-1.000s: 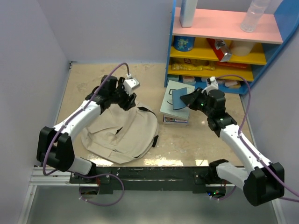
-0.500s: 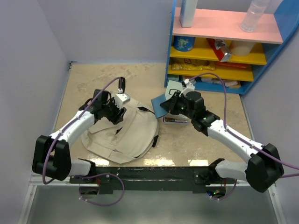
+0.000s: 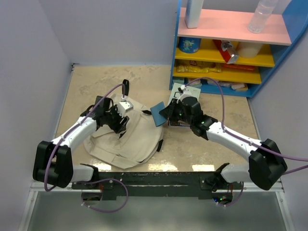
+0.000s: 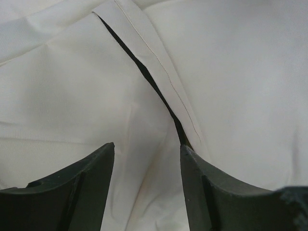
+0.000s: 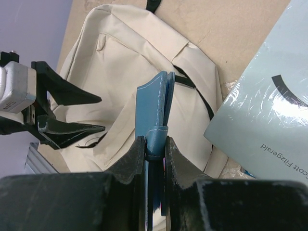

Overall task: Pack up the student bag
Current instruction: Place the personal item in the student bag.

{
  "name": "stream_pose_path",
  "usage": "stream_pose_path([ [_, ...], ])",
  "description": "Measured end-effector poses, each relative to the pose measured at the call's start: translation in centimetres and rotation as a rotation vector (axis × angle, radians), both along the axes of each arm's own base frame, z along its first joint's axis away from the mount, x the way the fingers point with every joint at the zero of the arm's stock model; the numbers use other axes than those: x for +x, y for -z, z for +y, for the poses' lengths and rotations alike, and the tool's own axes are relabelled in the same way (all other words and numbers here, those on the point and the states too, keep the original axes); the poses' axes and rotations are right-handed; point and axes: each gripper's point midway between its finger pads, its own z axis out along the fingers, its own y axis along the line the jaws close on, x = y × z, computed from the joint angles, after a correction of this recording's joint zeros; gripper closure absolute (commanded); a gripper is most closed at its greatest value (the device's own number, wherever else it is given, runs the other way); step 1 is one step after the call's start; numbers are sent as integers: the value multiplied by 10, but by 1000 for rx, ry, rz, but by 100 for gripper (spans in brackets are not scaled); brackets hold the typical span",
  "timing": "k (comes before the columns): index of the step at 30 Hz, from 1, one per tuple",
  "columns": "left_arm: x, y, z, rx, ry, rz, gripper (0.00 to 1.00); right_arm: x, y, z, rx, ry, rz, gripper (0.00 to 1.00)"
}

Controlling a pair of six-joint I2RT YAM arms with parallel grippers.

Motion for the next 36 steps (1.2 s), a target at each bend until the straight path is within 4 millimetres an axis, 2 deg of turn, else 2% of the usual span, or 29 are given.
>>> stream_pose_path([
  [4, -2, 10, -2, 20, 10, 28, 37, 0, -1, 2, 2, -2, -4, 100],
  [10, -11, 25, -17, 79, 71, 53, 37, 0, -3, 3, 8, 2, -6, 100],
  [16, -9, 29, -13, 128, 68, 44, 38, 2, -9, 0, 14, 16, -22, 100],
  [19, -7, 30, -9, 157, 55, 34, 42, 2, -9, 0, 13, 16, -22, 100],
  [22, -5, 30, -5, 184, 48, 22, 52, 2, -9, 0, 14, 16, -21, 100],
  [23, -4, 31, -3, 191, 43, 18, 59, 2, -9, 0, 14, 16, -21, 100],
  [28, 1, 30, 1, 220, 25, -5, 80, 2, -9, 0, 15, 16, -22, 100],
  [29, 2, 29, 2, 225, 23, -10, 89, 2, -9, 1, 16, 16, -22, 100],
  [32, 5, 28, 4, 237, 14, -18, 100, 3, -9, 2, 22, 17, -23, 100],
  [36, 8, 24, 5, 240, 9, -31, 100, 5, -3, 9, 26, 9, -16, 100],
])
